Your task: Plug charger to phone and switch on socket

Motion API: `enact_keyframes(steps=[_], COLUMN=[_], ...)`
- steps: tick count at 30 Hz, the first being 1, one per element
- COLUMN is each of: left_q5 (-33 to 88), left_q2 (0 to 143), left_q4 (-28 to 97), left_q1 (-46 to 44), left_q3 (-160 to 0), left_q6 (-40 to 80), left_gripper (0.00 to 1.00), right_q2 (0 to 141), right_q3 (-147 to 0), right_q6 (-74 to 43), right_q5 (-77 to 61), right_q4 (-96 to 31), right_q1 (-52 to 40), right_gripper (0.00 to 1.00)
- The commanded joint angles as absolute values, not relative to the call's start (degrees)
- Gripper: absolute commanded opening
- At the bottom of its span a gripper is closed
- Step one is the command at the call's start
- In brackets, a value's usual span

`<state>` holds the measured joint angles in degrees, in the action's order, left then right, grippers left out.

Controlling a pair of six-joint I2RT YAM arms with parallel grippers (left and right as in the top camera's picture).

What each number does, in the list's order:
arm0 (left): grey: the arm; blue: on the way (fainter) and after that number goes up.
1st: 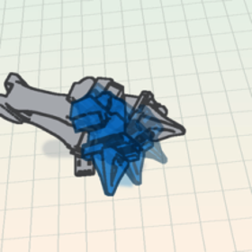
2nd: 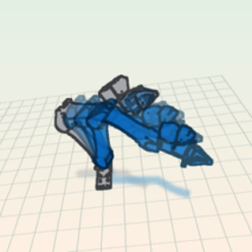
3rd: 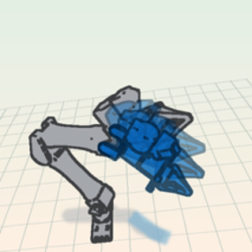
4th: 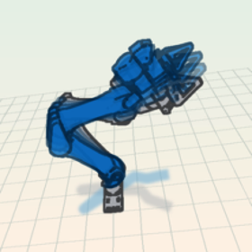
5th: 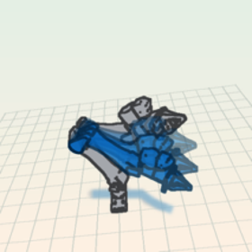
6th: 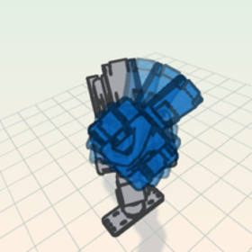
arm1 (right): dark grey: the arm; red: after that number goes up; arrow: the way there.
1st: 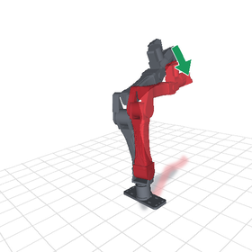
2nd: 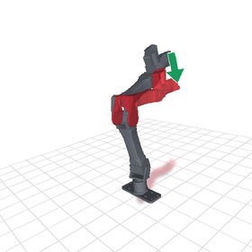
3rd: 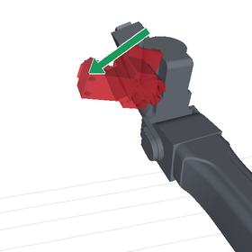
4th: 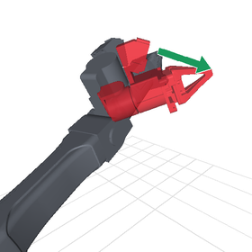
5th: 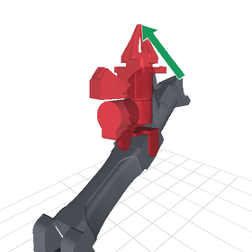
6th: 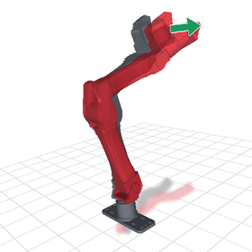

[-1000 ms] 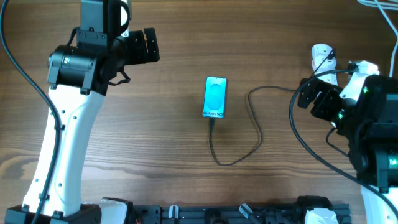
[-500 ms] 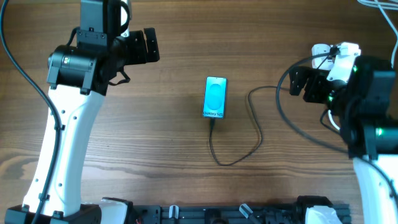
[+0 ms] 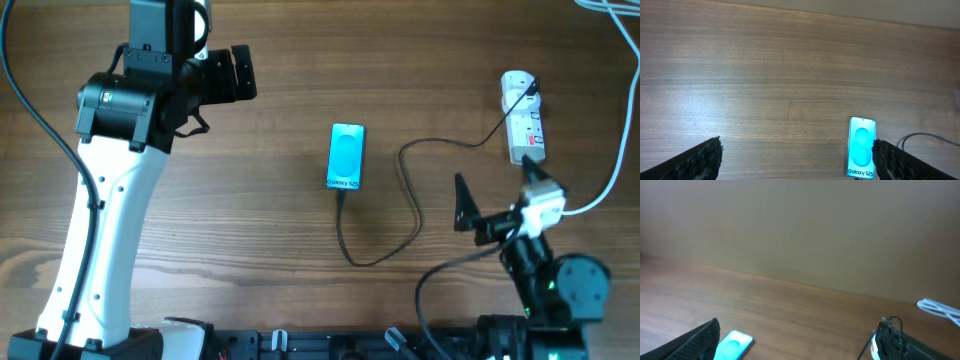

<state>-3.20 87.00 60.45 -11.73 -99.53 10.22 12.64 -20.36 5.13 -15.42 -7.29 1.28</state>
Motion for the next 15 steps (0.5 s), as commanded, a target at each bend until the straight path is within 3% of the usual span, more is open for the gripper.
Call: enact_keyframes(steps=[1,15], left_q5=[-3.9,-3.9], left_q2=[86.8,86.8], left_q4=[60.3,60.3], left_q1=[-11.6,-11.6], left_q3=[-99.2,-99.2], left_q6=[10.8,10.8], left_gripper=[1.00,1.00], right_q2=[6.2,0.2], right_q3=[-16.4,-4.1], right_q6=[7.9,2.6], right_q5=[-14.6,-6.6], right_q4=[-6.6,2.8], right_q1=[1.2,1.2], right_gripper=[1.00,1.00])
